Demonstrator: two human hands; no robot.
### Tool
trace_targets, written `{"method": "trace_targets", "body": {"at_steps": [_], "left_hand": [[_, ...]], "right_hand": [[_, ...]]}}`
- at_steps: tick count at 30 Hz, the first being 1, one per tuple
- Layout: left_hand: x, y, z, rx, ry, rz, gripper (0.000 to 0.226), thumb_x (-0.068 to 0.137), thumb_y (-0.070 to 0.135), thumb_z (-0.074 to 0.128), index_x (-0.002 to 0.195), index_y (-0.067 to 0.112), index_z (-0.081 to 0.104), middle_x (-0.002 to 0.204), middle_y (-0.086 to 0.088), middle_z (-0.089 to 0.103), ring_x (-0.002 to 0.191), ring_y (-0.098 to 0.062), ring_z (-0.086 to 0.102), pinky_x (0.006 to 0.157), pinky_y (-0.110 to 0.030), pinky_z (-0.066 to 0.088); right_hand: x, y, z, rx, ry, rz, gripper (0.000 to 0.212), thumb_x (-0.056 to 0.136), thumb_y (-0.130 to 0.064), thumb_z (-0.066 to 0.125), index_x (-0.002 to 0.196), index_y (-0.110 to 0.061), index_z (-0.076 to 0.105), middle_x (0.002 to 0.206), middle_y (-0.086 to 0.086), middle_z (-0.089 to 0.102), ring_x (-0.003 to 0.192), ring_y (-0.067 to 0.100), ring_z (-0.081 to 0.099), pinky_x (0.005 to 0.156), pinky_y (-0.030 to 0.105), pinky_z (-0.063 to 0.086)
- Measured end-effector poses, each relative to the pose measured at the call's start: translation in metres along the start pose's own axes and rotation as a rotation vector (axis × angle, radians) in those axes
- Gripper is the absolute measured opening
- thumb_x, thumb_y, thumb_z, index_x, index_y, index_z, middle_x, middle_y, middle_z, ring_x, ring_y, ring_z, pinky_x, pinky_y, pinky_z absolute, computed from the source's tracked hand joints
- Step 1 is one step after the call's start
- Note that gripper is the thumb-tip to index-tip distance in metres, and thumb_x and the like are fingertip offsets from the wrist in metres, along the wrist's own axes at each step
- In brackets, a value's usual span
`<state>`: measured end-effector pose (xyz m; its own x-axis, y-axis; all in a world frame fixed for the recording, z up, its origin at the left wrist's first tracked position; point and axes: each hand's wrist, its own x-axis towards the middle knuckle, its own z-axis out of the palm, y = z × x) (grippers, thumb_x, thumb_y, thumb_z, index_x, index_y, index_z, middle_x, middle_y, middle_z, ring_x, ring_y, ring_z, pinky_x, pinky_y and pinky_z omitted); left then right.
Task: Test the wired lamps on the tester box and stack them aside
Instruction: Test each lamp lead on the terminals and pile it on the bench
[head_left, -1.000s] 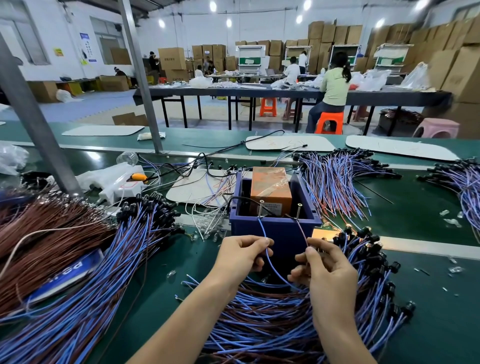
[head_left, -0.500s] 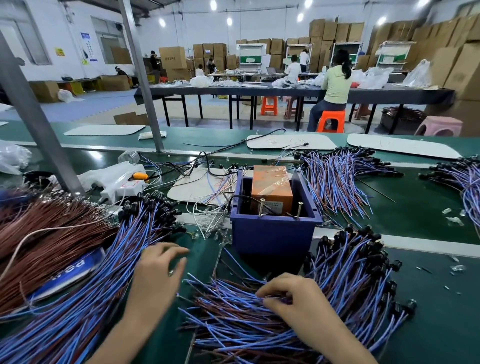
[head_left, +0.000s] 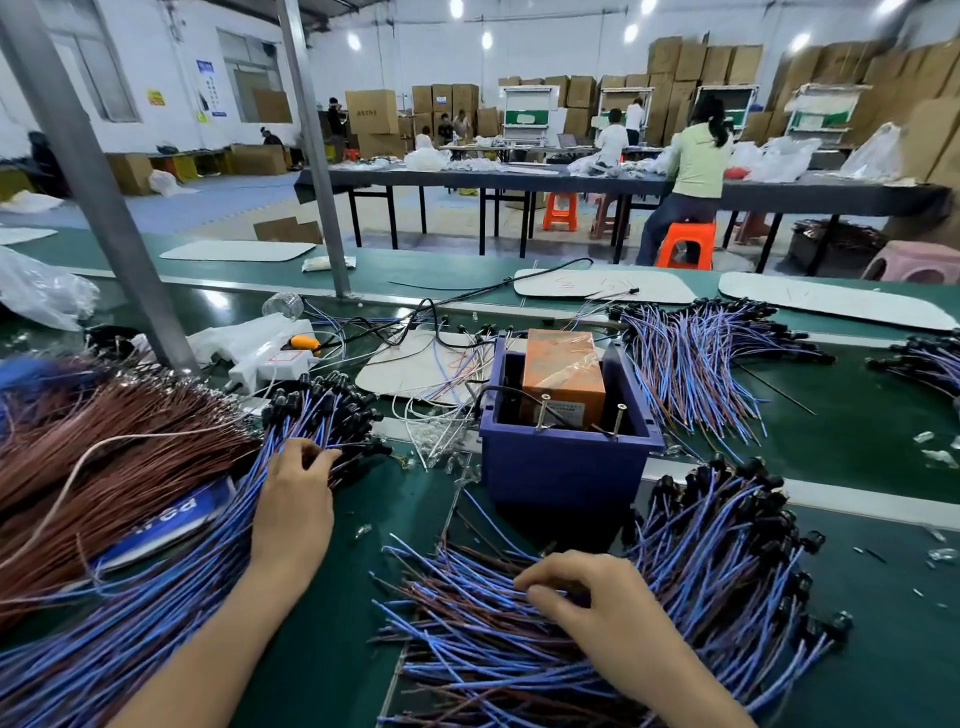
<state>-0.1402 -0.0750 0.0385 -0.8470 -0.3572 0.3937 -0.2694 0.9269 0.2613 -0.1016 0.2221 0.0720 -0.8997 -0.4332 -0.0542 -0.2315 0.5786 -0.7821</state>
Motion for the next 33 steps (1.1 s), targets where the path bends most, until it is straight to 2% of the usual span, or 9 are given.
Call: {"method": "trace_targets", "body": {"at_steps": [7, 10, 13, 15, 18, 22, 27, 29, 33], "left_hand": [[0.009, -0.004, -0.009, -0.180, 0.073, -0.037, 0.025, 0.083, -0.013, 0.055, 0.102, -0.002, 0.069, 0.096, -0.015, 0.055, 0.084, -0.023, 0.047, 0.066, -0.033, 0.037], [0.010, 0.002, -0.027, -0.266, 0.155, -0.045, 0.024, 0.080, -0.012, 0.061, 0.099, 0.000, 0.069, 0.093, -0.019, 0.064, 0.079, -0.026, 0.055, 0.075, -0.035, 0.047], [0.001, 0.015, -0.058, -0.508, 0.231, -0.119, 0.030, 0.077, -0.008, 0.065, 0.094, 0.017, 0.068, 0.080, 0.000, 0.071, 0.071, -0.012, 0.061, 0.067, -0.009, 0.044], [-0.016, 0.036, -0.074, -0.688, 0.116, -0.111, 0.035, 0.080, -0.004, 0.065, 0.091, 0.028, 0.067, 0.075, 0.013, 0.069, 0.071, -0.001, 0.064, 0.058, -0.012, 0.049], [-0.048, 0.078, -0.083, -0.952, -0.233, 0.063, 0.033, 0.084, -0.004, 0.065, 0.091, 0.028, 0.066, 0.080, 0.008, 0.070, 0.071, -0.004, 0.067, 0.054, -0.018, 0.053], [-0.072, 0.107, -0.072, -1.065, -0.452, 0.094, 0.019, 0.089, 0.004, 0.062, 0.091, 0.022, 0.067, 0.072, 0.008, 0.069, 0.054, -0.005, 0.059, 0.047, -0.019, 0.044], [-0.074, 0.095, -0.064, -1.057, -0.630, 0.091, 0.016, 0.087, 0.011, 0.067, 0.081, 0.024, 0.074, 0.060, 0.004, 0.065, 0.048, -0.004, 0.049, 0.049, -0.013, 0.039], [-0.071, 0.086, -0.066, -1.018, -0.679, 0.117, 0.013, 0.085, 0.014, 0.069, 0.080, 0.024, 0.076, 0.062, 0.002, 0.068, 0.049, -0.001, 0.049, 0.050, -0.012, 0.038], [-0.060, 0.063, -0.069, -0.882, -0.704, 0.167, 0.012, 0.084, 0.019, 0.071, 0.082, 0.030, 0.076, 0.073, -0.002, 0.073, 0.065, -0.007, 0.062, 0.065, -0.023, 0.049]], "right_hand": [[-0.004, -0.001, -0.004, 0.079, 0.045, 0.014, 0.023, 0.093, -0.021, 0.061, 0.084, -0.041, 0.069, 0.085, -0.020, 0.070, 0.085, -0.007, 0.061, 0.082, 0.018, 0.050], [-0.004, -0.004, -0.004, 0.122, 0.086, 0.005, 0.020, 0.092, -0.020, 0.062, 0.086, -0.037, 0.072, 0.084, -0.024, 0.070, 0.085, -0.006, 0.063, 0.081, 0.017, 0.051], [-0.004, -0.009, 0.000, 0.176, 0.128, -0.043, 0.021, 0.092, -0.019, 0.062, 0.086, -0.036, 0.073, 0.087, -0.025, 0.070, 0.087, -0.004, 0.064, 0.080, 0.016, 0.050], [-0.004, -0.016, 0.005, 0.272, 0.108, -0.109, 0.018, 0.092, -0.022, 0.063, 0.089, -0.034, 0.075, 0.096, -0.023, 0.070, 0.093, -0.003, 0.064, 0.083, 0.017, 0.050], [-0.003, -0.034, 0.013, 0.602, 0.075, -0.191, 0.022, 0.086, -0.031, 0.059, 0.101, -0.032, 0.075, 0.115, -0.018, 0.067, 0.105, 0.002, 0.064, 0.089, 0.023, 0.052], [-0.002, -0.032, 0.007, 0.899, 0.396, -0.110, 0.025, 0.082, -0.024, 0.058, 0.099, -0.027, 0.076, 0.101, -0.002, 0.074, 0.095, 0.017, 0.069, 0.083, 0.027, 0.056], [-0.001, -0.012, -0.031, 1.464, 0.703, 0.053, 0.021, 0.077, -0.012, 0.060, 0.092, -0.001, 0.067, 0.087, 0.014, 0.074, 0.082, 0.027, 0.073, 0.066, 0.029, 0.060], [-0.001, 0.000, -0.048, 1.484, 0.880, 0.097, 0.009, 0.085, -0.003, 0.058, 0.089, -0.006, 0.065, 0.076, 0.009, 0.073, 0.070, 0.020, 0.073, 0.061, 0.028, 0.060], [0.001, 0.030, -0.064, 1.155, 1.057, 0.140, 0.023, 0.091, 0.006, 0.054, 0.081, -0.012, 0.063, 0.060, -0.005, 0.068, 0.055, 0.006, 0.067, 0.060, 0.018, 0.057]]}}
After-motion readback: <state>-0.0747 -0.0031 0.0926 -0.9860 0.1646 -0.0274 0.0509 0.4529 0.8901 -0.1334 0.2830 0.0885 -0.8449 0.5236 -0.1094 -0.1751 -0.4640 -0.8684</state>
